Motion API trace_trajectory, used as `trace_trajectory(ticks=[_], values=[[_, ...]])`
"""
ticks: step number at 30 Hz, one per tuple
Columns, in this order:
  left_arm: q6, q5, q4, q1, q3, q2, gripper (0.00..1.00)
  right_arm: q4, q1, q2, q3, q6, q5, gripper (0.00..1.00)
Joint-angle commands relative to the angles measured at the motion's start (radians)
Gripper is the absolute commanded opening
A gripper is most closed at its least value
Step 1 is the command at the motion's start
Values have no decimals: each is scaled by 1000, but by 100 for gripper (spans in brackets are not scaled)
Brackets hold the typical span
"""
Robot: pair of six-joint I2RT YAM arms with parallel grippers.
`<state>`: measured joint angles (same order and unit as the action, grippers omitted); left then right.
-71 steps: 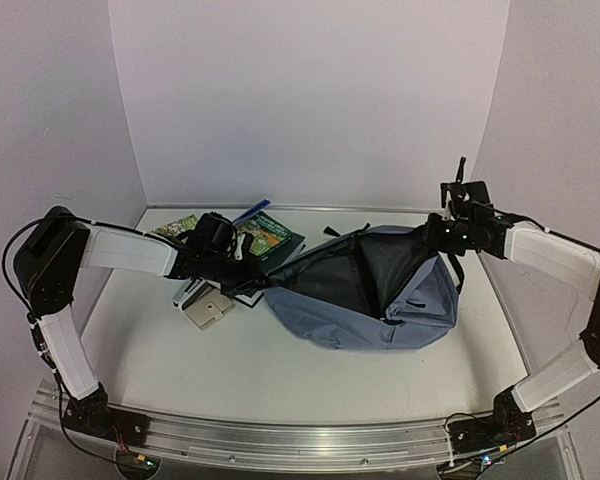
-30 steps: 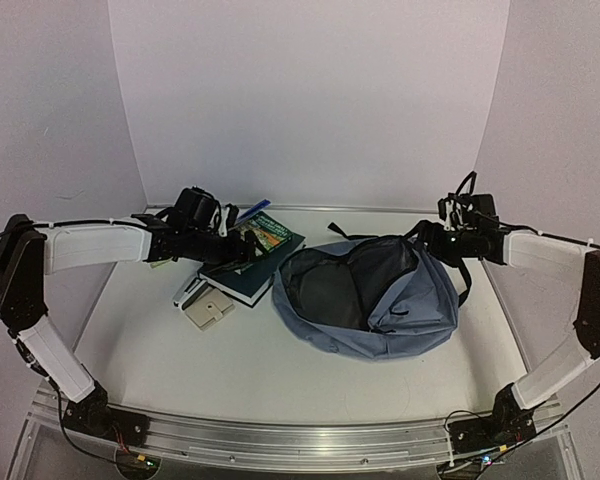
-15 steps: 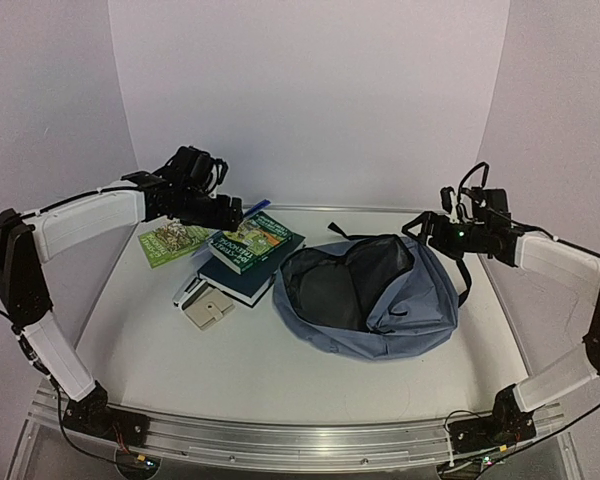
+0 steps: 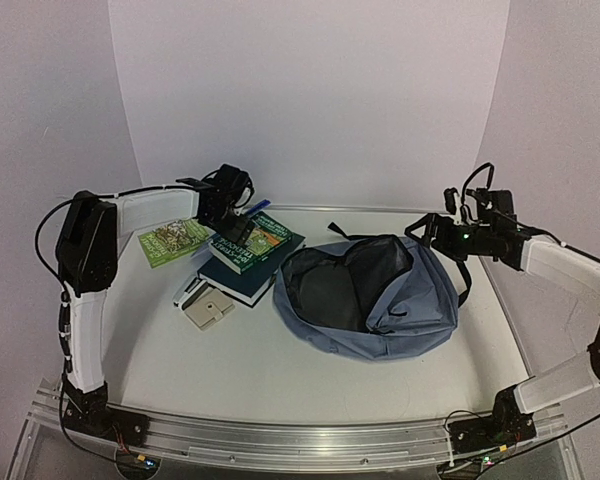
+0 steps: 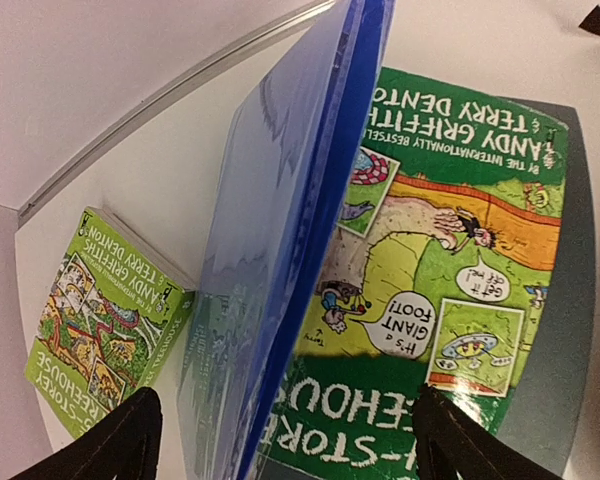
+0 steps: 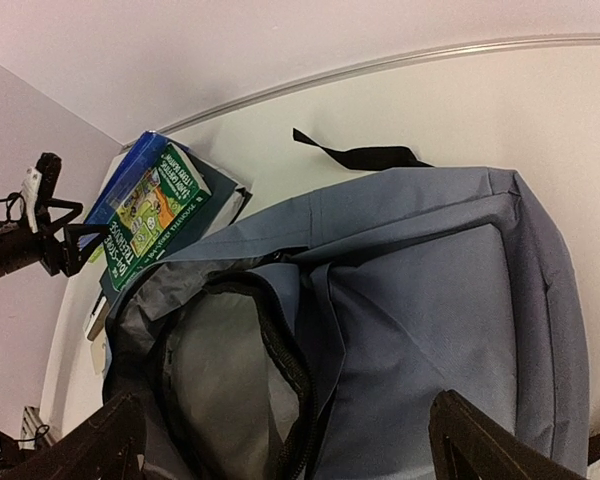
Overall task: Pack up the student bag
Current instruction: Pick up the files from the center of the board.
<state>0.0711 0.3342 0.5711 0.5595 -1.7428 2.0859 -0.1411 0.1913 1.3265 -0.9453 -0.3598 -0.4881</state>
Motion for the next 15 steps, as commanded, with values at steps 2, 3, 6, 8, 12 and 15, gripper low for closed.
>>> trace_trajectory(ticks=[2, 3, 6, 8, 12, 15], values=[[59, 81, 14, -12, -93, 54, 79, -7, -1, -48, 16, 6, -10, 95], [60, 85, 14, -14, -95, 64, 75, -8, 0, -54, 18, 6, -10, 95], [61, 89, 16, -20, -88, 86, 64, -13, -1, -68, 25, 5, -5, 95], [60, 96, 14, -22, -80, 94, 54, -17, -1, -70, 27, 5, -4, 94], [62, 129, 1, -23, -67, 93, 30, -22, -1, -72, 25, 5, 0, 93], [70, 152, -17, -23, -50, 75, 16, -23, 0, -72, 20, 6, 1, 93]])
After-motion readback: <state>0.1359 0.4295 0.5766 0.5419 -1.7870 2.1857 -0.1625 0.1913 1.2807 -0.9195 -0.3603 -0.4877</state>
